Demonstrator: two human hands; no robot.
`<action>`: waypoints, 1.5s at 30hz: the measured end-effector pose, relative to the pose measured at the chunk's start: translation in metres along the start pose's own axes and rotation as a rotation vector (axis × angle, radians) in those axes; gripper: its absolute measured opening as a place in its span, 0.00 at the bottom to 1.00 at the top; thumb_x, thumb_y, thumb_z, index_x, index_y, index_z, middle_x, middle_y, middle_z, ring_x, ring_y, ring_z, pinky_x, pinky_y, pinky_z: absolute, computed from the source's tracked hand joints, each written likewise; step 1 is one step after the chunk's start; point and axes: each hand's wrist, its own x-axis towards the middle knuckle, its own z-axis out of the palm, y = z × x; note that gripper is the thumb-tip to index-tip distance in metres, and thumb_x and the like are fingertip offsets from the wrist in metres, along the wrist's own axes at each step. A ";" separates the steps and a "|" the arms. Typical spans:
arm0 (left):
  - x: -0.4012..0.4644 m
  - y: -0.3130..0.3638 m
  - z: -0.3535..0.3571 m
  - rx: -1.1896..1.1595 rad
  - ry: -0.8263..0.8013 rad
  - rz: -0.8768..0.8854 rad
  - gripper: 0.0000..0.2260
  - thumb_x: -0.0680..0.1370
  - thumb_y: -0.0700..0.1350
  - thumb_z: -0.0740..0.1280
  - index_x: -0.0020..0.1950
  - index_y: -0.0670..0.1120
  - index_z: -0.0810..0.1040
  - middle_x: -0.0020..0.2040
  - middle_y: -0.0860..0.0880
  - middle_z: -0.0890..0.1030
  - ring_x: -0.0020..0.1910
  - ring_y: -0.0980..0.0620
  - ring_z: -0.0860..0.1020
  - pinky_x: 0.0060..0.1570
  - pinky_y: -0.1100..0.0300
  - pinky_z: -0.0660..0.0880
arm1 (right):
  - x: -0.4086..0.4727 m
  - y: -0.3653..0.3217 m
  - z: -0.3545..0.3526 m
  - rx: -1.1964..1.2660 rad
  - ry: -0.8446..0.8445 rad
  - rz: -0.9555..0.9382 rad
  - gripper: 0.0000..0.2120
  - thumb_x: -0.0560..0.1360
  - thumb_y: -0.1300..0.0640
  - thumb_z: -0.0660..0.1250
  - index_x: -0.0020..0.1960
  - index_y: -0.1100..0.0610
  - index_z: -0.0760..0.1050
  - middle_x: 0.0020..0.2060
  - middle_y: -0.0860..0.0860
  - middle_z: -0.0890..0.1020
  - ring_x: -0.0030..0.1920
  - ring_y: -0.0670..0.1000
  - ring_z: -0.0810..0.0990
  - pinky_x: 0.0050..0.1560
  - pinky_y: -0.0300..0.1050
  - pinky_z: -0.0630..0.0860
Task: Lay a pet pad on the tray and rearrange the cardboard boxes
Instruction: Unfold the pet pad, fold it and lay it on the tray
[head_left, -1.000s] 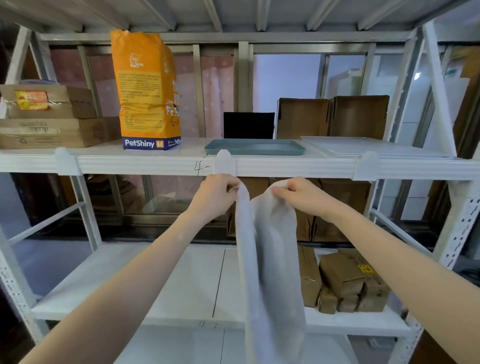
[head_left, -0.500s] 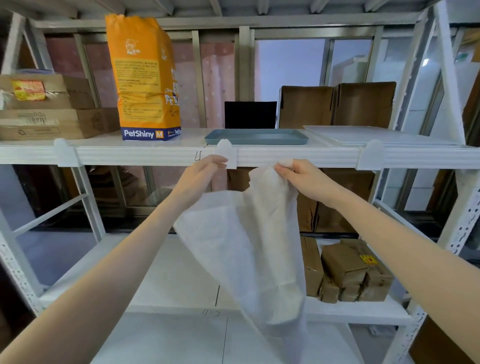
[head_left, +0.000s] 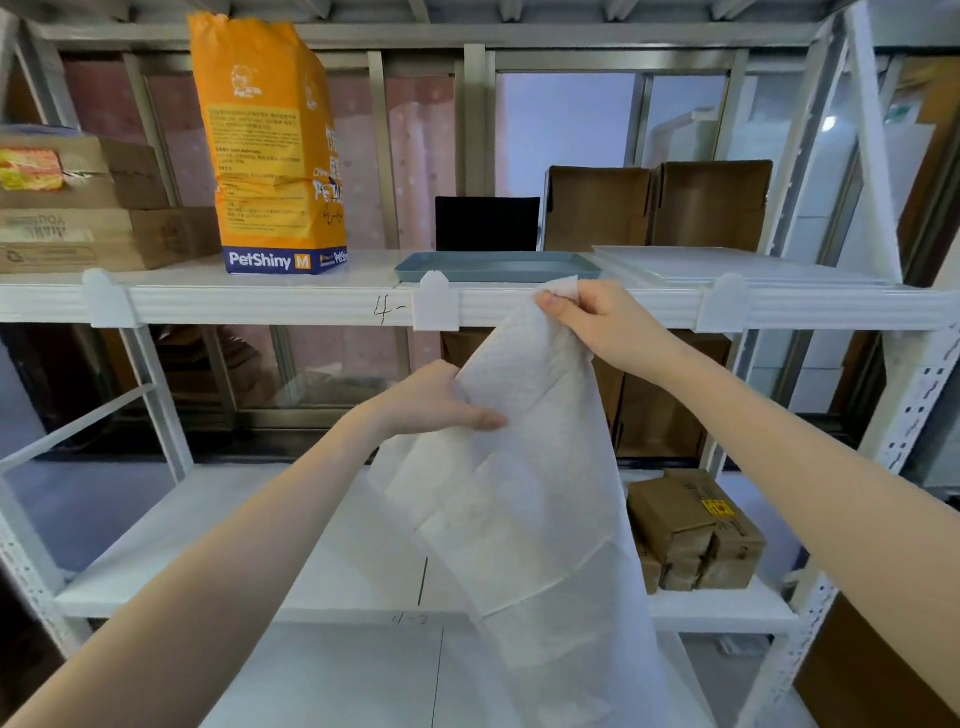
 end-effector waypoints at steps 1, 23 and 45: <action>0.000 -0.001 0.000 0.007 0.025 0.019 0.16 0.71 0.54 0.73 0.37 0.41 0.77 0.35 0.46 0.79 0.34 0.50 0.76 0.36 0.57 0.69 | -0.001 0.002 -0.003 0.001 0.004 0.000 0.24 0.79 0.47 0.57 0.42 0.69 0.73 0.31 0.54 0.68 0.33 0.50 0.70 0.37 0.41 0.66; -0.002 -0.001 -0.058 0.158 0.746 0.158 0.07 0.77 0.40 0.61 0.45 0.41 0.78 0.36 0.46 0.79 0.39 0.45 0.77 0.40 0.51 0.73 | -0.041 0.060 0.029 0.068 -0.479 0.355 0.15 0.73 0.55 0.69 0.59 0.56 0.77 0.53 0.50 0.83 0.52 0.50 0.82 0.56 0.47 0.78; -0.023 -0.016 -0.059 -0.260 0.701 0.024 0.04 0.73 0.43 0.71 0.41 0.49 0.77 0.39 0.50 0.80 0.39 0.56 0.78 0.43 0.58 0.74 | -0.028 0.067 0.021 -0.091 -0.346 0.464 0.15 0.69 0.58 0.71 0.50 0.67 0.79 0.44 0.58 0.84 0.48 0.59 0.83 0.48 0.50 0.79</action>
